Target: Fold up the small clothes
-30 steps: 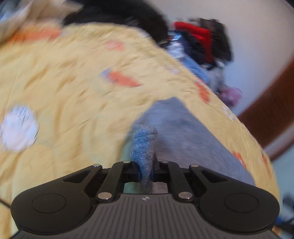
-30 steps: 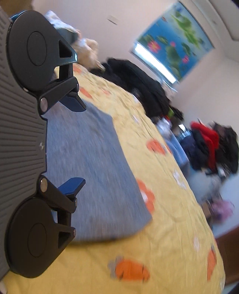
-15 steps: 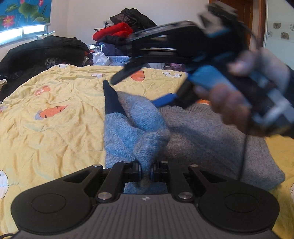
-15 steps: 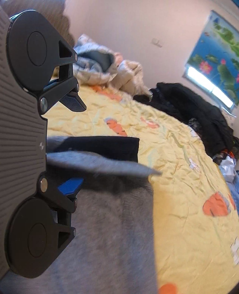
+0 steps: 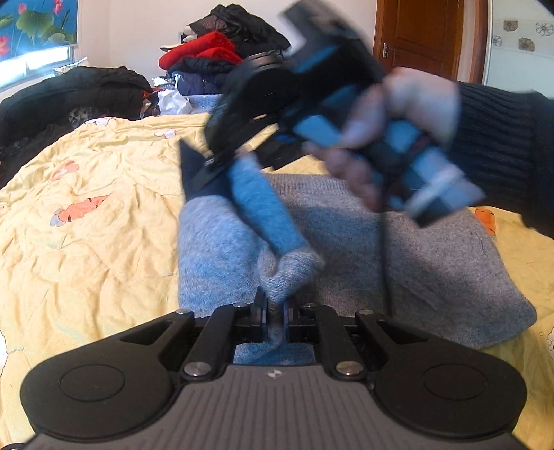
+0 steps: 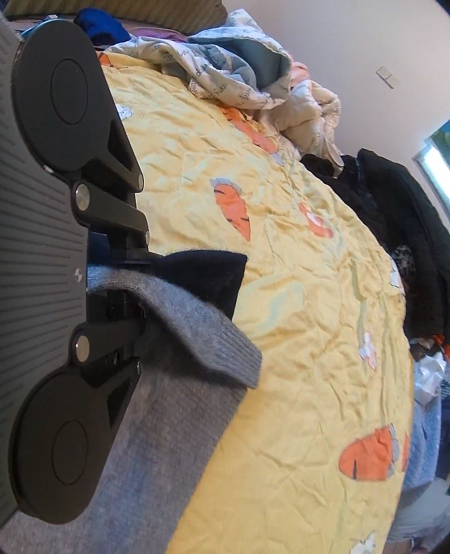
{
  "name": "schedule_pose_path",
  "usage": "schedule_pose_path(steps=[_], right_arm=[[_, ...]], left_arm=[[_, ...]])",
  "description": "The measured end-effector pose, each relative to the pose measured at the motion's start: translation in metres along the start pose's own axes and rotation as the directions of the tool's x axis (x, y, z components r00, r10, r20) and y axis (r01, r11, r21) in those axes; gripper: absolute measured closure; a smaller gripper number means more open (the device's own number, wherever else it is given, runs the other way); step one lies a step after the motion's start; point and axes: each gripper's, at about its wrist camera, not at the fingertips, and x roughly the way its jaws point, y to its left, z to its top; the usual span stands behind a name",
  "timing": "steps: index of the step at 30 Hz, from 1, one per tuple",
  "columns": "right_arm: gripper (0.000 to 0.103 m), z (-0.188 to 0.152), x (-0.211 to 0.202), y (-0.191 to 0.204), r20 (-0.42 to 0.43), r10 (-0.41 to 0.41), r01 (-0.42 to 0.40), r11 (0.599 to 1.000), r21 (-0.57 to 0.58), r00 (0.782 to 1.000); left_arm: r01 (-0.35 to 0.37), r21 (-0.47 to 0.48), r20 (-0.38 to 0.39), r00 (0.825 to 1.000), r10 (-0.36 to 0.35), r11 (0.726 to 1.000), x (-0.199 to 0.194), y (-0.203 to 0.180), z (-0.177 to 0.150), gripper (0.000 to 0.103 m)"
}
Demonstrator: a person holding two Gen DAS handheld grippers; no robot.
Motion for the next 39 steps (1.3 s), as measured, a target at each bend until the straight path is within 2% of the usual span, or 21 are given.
schedule_pose_path(steps=[2,5,7,9,12,13,15,18,19,20,22,24,25,26,28,29,30,34,35,37,39], right_arm=[[0.084,-0.007,-0.024,-0.012,0.041,0.005,-0.005,1.000,0.007,0.999],[0.085,-0.021,-0.072,-0.030,0.109,-0.004,0.004,1.000,0.003,0.994],[0.085,-0.030,-0.109,-0.044,0.151,-0.027,0.027,1.000,0.003,0.988],[0.085,-0.040,-0.148,-0.062,0.188,-0.051,0.049,0.999,0.015,0.981],[0.085,-0.058,-0.190,-0.096,0.193,-0.109,0.102,0.994,0.044,0.975],[0.085,-0.066,-0.197,-0.111,0.178,-0.128,0.118,0.991,0.067,0.976],[0.084,-0.083,-0.199,-0.141,0.147,-0.153,0.132,0.981,0.140,0.977],[0.077,-0.112,-0.192,-0.168,0.108,-0.203,0.174,0.957,0.231,0.973],[0.071,-0.120,-0.193,-0.171,0.113,-0.214,0.182,0.952,0.246,0.970],[0.060,-0.125,-0.195,-0.173,0.131,-0.219,0.180,0.949,0.259,0.967],[0.045,-0.128,-0.208,-0.175,0.186,-0.252,0.194,0.940,0.281,0.950],[0.041,-0.125,-0.223,-0.176,0.260,-0.292,0.208,0.929,0.307,0.920],[0.041,-0.123,-0.230,-0.177,0.297,-0.295,0.199,0.928,0.314,0.908],[0.040,-0.119,-0.234,-0.177,0.320,-0.284,0.181,0.932,0.315,0.904],[0.039,-0.111,-0.233,-0.176,0.321,-0.246,0.150,0.943,0.297,0.915],[0.039,-0.107,-0.228,-0.176,0.307,-0.238,0.151,0.947,0.283,0.921],[0.039,-0.102,-0.221,-0.174,0.289,-0.235,0.158,0.951,0.266,0.928],[0.039,-0.092,-0.193,-0.174,0.230,-0.230,0.172,0.954,0.247,0.946],[0.039,-0.090,-0.187,-0.172,0.223,-0.227,0.173,0.956,0.237,0.948],[0.041,-0.089,-0.178,-0.168,0.228,-0.241,0.198,0.960,0.196,0.943],[0.062,-0.088,-0.168,-0.169,0.196,-0.282,0.252,0.954,0.164,0.939]], left_arm=[[0.019,0.016,0.010,1.000,-0.019,1.000,0.000,-0.003,0.008,0.096],[0.095,0.057,0.046,0.994,-0.097,0.994,-0.011,-0.025,0.021,0.096],[0.166,0.100,0.070,0.982,-0.173,0.981,-0.017,-0.046,0.031,0.096],[0.255,0.135,0.071,0.961,-0.266,0.957,-0.019,-0.071,0.039,0.096],[0.375,0.171,0.023,0.923,-0.384,0.911,-0.012,-0.107,0.041,0.097],[0.395,0.182,0.001,0.916,-0.402,0.900,-0.005,-0.118,0.038,0.097],[0.396,0.193,-0.081,0.918,-0.387,0.898,0.013,-0.136,0.027,0.097],[0.410,0.203,-0.146,0.911,-0.386,0.889,0.025,-0.141,0.017,0.097],[0.426,0.212,-0.158,0.903,-0.399,0.880,0.025,-0.138,0.016,0.096],[0.455,0.216,-0.173,0.888,-0.425,0.864,0.024,-0.133,0.017,0.096],[0.508,0.208,-0.176,0.860,-0.479,0.836,0.016,-0.122,0.019,0.096],[0.553,0.208,-0.157,0.833,-0.531,0.807,0.002,-0.108,0.021,0.095],[0.563,0.218,-0.141,0.827,-0.545,0.797,-0.007,-0.104,0.019,0.095],[0.549,0.246,-0.112,0.835,-0.539,0.799,-0.015,-0.098,0.019,0.093],[0.456,0.366,-0.050,0.880,-0.472,0.811,-0.025,-0.106,0.014,0.087],[0.413,0.436,-0.028,0.894,-0.447,0.800,-0.027,-0.113,0.010,0.083],[0.389,0.484,-0.020,0.901,-0.434,0.784,-0.028,-0.120,0.005,0.082],[0.359,0.554,-0.044,0.914,-0.404,0.752,-0.011,-0.139,-0.007,0.080],[0.362,0.561,-0.057,0.914,-0.401,0.745,-0.004,-0.144,-0.008,0.080],[0.398,0.565,-0.103,0.903,-0.416,0.723,0.012,-0.154,-0.011,0.079],[0.389,0.552,-0.120,0.912,-0.392,0.737,0.023,-0.163,-0.013,0.080]])
